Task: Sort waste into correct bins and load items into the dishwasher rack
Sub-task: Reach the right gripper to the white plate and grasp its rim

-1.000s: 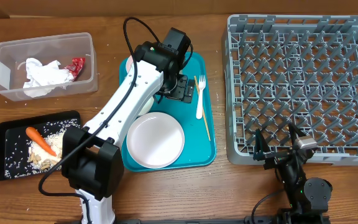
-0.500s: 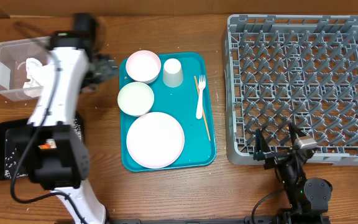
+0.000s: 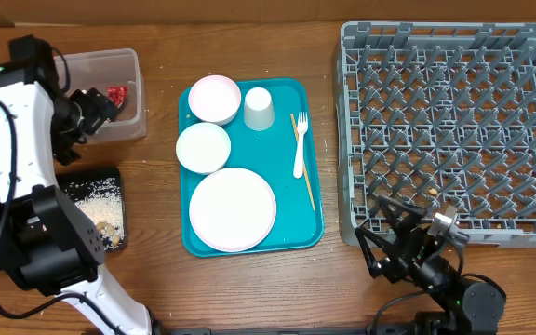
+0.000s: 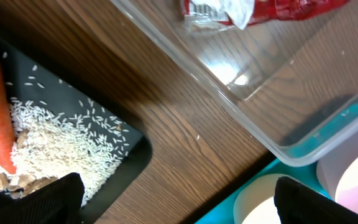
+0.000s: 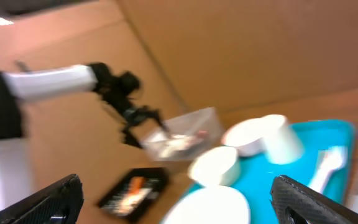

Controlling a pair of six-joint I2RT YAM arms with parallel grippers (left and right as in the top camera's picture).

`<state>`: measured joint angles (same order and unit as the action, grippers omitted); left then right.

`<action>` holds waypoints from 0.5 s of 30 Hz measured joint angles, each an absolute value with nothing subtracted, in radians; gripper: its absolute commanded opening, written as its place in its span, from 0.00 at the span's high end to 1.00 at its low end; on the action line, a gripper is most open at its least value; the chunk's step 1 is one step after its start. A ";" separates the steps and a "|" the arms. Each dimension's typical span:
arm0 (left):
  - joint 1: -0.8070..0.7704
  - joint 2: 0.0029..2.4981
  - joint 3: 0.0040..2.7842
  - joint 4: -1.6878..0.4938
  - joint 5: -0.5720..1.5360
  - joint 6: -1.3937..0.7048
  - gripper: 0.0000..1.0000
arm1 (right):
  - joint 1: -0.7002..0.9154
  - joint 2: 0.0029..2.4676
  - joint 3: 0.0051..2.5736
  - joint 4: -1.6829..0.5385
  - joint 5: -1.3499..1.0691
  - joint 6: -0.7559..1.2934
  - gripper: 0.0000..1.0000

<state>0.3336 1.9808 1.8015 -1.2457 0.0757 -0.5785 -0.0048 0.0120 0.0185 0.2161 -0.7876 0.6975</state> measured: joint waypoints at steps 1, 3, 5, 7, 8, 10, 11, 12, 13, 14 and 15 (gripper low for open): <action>0.335 1.981 1.802 -1.246 0.076 -0.579 0.00 | -0.005 0.012 0.019 0.258 -0.803 0.732 0.00; 0.336 1.981 1.802 -1.246 0.080 -0.579 0.00 | -0.005 0.012 0.019 0.355 -0.825 0.778 0.00; 0.336 1.981 1.802 -1.246 0.080 -0.579 0.00 | -0.005 0.011 0.019 0.422 -0.831 0.807 0.00; 0.336 1.981 1.802 -1.246 0.081 -0.579 0.00 | -0.005 0.011 0.023 0.422 -0.823 0.825 0.00; 0.336 1.981 1.802 -1.246 0.083 -0.579 0.00 | -0.005 0.012 0.028 0.411 -0.816 0.833 0.00; 0.336 1.981 1.802 -1.246 0.083 -0.579 0.00 | -0.005 0.025 0.060 0.381 -0.793 0.837 0.00; 0.336 1.981 1.802 -1.246 0.084 -0.579 0.00 | -0.005 0.046 0.096 0.362 -0.784 0.833 0.00; 0.336 1.981 1.801 -1.246 0.084 -0.579 0.00 | -0.005 0.065 0.128 0.351 -0.775 0.822 0.00; 0.336 1.981 1.802 -1.246 0.084 -0.579 0.00 | -0.005 0.089 0.168 0.330 -0.772 0.808 0.00; 0.336 1.981 1.802 -1.246 0.084 -0.579 0.00 | -0.005 0.130 0.230 0.300 -0.765 0.781 0.00; 0.336 1.981 1.802 -1.246 0.086 -0.579 0.00 | -0.005 0.165 0.284 0.262 -0.762 0.756 0.00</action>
<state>0.3355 1.9808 1.8015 -1.2457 0.0856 -0.5785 -0.0048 0.1654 0.2840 0.2619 -0.7616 0.7563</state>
